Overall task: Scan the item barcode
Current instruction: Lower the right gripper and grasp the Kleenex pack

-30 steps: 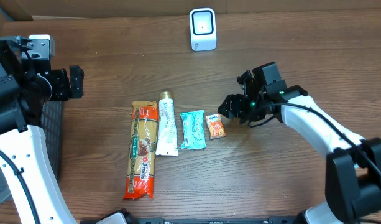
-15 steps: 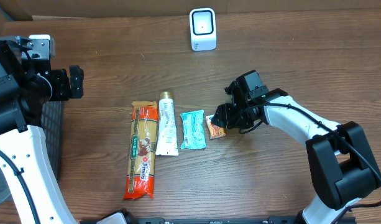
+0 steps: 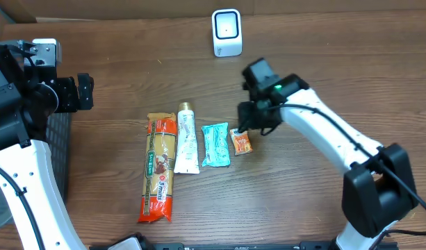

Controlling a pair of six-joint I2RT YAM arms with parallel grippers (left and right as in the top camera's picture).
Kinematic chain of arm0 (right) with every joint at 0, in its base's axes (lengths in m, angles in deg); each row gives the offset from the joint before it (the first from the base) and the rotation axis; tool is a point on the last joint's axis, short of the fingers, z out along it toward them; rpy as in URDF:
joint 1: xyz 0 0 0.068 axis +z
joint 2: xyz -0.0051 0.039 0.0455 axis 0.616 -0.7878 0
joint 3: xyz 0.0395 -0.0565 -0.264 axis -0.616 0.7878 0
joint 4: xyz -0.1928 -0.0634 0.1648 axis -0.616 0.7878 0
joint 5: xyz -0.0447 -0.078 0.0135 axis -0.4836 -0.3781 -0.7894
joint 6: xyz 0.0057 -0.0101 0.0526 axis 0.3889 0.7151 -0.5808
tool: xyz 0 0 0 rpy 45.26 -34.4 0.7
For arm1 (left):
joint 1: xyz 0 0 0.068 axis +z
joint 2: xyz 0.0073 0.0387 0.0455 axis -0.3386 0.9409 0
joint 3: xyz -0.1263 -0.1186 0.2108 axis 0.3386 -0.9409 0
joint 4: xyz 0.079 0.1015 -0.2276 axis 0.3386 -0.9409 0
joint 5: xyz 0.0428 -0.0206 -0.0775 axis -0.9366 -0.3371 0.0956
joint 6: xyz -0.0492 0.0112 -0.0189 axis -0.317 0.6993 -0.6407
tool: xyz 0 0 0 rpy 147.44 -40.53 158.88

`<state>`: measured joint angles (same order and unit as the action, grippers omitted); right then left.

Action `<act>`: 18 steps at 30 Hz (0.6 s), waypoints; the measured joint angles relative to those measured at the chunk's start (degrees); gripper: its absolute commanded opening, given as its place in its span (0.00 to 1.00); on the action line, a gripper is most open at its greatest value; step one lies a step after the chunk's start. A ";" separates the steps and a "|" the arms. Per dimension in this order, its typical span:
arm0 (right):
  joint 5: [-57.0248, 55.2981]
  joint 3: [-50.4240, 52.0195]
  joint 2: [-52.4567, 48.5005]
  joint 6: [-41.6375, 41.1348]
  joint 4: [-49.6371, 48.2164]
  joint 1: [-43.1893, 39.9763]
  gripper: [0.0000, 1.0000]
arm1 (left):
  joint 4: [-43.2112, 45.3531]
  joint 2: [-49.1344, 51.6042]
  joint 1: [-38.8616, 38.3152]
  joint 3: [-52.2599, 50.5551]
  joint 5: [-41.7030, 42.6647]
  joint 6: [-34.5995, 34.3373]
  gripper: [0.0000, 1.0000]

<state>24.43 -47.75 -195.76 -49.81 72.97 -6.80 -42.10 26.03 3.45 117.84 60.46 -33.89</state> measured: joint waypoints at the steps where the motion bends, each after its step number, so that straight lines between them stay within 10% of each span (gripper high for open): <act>1: -2.38 -0.92 0.07 -0.02 0.50 2.19 0.53 | 0.00 0.00 0.00 0.00 0.00 -0.02 1.00; 18: -21.55 -0.90 -10.19 -2.91 -1.09 17.25 0.37 | 0.00 0.00 0.00 0.00 0.00 -0.02 1.00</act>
<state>2.88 -48.65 -205.95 -52.72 71.87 10.44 -42.10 26.03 3.45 117.84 60.46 -33.91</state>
